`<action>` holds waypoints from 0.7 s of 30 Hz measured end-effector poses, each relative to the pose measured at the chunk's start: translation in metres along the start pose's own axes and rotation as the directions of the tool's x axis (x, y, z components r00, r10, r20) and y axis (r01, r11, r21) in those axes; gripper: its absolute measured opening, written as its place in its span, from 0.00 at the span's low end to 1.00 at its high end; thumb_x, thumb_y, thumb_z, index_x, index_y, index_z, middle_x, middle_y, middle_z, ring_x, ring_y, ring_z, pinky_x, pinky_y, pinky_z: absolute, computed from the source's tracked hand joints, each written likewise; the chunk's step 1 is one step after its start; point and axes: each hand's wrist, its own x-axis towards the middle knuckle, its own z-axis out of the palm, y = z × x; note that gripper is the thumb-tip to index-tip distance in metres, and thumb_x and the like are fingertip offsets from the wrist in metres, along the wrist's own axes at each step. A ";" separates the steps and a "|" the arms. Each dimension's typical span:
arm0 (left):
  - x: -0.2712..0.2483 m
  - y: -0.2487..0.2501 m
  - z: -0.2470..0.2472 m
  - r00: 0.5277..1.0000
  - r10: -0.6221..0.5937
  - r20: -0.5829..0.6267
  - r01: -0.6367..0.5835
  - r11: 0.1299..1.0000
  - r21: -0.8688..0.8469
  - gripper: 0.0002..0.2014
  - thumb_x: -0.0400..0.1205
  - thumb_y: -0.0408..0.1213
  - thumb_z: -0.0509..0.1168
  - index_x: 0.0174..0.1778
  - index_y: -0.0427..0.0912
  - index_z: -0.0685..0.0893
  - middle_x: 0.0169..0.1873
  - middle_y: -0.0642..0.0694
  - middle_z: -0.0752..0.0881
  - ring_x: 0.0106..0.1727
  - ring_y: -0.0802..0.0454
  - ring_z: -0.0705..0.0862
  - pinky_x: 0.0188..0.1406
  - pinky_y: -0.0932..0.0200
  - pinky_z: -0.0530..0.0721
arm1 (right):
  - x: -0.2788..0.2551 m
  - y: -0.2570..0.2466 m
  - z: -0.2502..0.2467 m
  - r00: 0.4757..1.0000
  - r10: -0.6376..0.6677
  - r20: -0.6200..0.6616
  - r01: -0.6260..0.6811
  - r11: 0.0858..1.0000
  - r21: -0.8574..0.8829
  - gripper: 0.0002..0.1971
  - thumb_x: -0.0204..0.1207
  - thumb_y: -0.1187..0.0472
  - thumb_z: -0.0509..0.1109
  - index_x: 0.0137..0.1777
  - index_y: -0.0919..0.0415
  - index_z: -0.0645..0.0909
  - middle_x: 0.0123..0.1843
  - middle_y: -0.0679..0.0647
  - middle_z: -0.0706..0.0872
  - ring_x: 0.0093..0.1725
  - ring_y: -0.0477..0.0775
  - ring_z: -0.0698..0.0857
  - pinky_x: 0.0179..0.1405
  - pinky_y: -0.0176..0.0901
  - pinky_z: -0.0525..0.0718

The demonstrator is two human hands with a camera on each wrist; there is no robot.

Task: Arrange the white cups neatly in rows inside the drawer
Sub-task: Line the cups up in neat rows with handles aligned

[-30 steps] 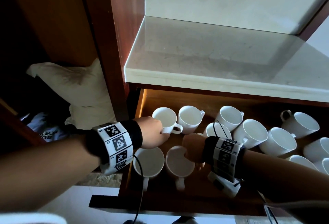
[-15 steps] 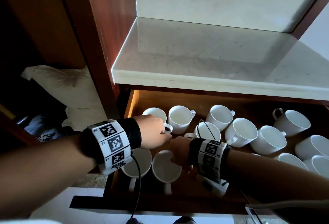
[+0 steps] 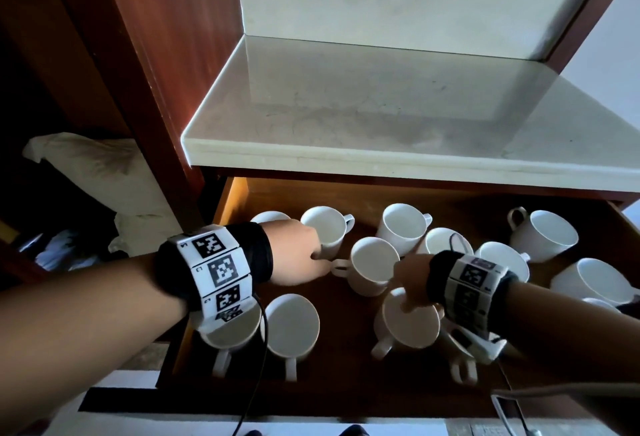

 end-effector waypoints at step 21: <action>0.006 0.042 0.010 0.965 -0.156 0.211 0.235 0.872 -0.430 0.22 0.84 0.44 0.52 0.42 0.31 0.85 0.29 0.39 0.86 0.28 0.46 0.80 0.31 0.60 0.78 | -0.039 -0.007 -0.036 0.928 -0.053 -0.368 0.142 0.966 0.218 0.14 0.83 0.56 0.59 0.57 0.63 0.82 0.57 0.61 0.86 0.58 0.63 0.85 0.49 0.47 0.80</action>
